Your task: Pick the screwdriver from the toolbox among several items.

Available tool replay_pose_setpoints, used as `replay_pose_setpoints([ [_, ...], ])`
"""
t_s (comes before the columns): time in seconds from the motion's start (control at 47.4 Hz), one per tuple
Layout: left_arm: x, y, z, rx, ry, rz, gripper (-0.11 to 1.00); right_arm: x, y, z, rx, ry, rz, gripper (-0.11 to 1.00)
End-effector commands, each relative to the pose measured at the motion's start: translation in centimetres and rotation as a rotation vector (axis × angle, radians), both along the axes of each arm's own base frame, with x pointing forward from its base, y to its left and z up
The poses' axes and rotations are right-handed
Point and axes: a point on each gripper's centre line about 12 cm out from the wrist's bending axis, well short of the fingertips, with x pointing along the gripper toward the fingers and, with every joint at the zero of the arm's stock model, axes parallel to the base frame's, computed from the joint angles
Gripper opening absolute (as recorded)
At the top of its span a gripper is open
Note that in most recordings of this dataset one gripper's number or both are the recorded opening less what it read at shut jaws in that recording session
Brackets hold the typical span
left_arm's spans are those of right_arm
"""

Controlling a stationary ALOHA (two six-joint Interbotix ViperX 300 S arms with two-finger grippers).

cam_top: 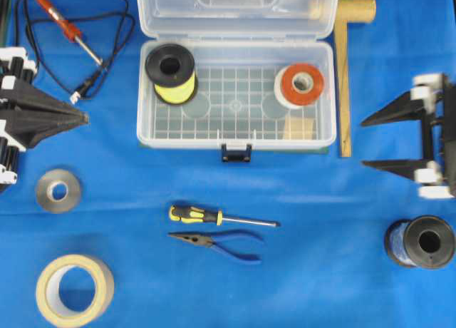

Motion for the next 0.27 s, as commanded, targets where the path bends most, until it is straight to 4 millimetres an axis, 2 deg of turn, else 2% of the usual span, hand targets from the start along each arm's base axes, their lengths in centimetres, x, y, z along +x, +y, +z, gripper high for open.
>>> replay_pose_setpoints([
  [0.0,0.1,-0.2,0.4,0.0,-0.014,-0.01,0.0,-1.4,-0.1,-0.4,0.003,-0.045,0.018,0.75],
  [0.148,0.1,-0.3,0.3,-0.002,-0.012,-0.015,0.0,-3.2,-0.6,-2.0,0.005,-0.054,0.009,0.75],
  [0.253,0.1,-0.4,0.3,0.0,-0.011,-0.017,0.0,-3.7,-0.9,-2.8,0.003,-0.046,-0.001,0.75],
])
